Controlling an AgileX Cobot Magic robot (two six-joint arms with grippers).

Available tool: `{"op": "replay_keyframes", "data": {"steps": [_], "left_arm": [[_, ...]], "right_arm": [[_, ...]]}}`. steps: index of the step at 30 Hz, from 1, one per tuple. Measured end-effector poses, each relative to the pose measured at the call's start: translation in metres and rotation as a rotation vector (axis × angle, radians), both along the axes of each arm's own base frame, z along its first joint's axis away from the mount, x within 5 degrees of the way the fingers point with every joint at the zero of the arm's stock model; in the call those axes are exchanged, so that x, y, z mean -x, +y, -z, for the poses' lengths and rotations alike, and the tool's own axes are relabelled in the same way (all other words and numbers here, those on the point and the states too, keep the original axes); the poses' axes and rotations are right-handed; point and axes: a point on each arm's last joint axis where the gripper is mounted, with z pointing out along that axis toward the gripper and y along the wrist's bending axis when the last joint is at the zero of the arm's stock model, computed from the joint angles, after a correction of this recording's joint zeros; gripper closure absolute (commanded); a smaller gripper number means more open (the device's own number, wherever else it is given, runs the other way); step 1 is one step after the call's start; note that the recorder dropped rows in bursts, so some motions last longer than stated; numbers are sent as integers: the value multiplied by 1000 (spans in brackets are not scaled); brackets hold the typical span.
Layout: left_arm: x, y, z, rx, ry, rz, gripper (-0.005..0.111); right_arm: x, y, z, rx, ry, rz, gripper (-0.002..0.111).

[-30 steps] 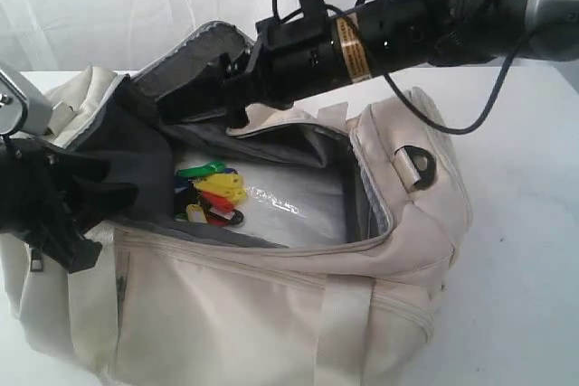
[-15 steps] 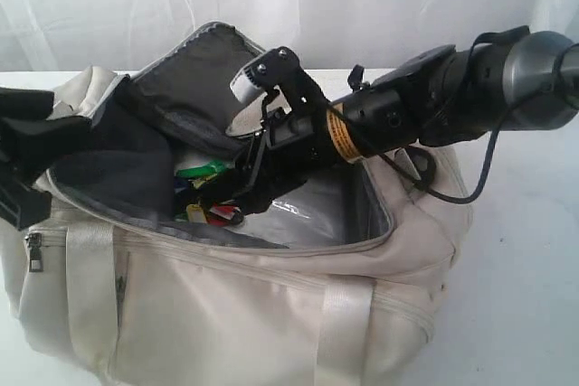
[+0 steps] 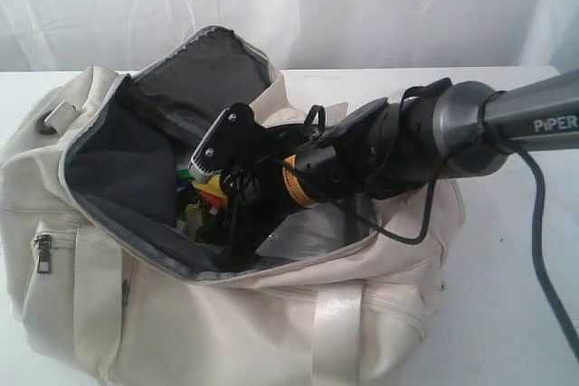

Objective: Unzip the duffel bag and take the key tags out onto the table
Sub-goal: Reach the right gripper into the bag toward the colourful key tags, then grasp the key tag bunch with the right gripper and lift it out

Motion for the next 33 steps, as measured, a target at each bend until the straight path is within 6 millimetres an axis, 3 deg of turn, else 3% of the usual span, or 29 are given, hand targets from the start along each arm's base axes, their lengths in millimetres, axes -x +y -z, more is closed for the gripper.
{"op": "replay_keyframes", "data": {"steps": [13,24,28,33], "left_arm": [[14,11,-8,36,-60,-69,61],[17,12,-9,45,-67,-68,61],[17,12,-9,45,-67,-68,61],[17,12,-9,45,-67,-68,61]], "right_arm": [[-11,20,-10,-118,54,154,44],[-17,30,5,-114,85,165,45],[-18,32,12,-111,103,166,57],[-17,35,16,-113,120,162,83]]}}
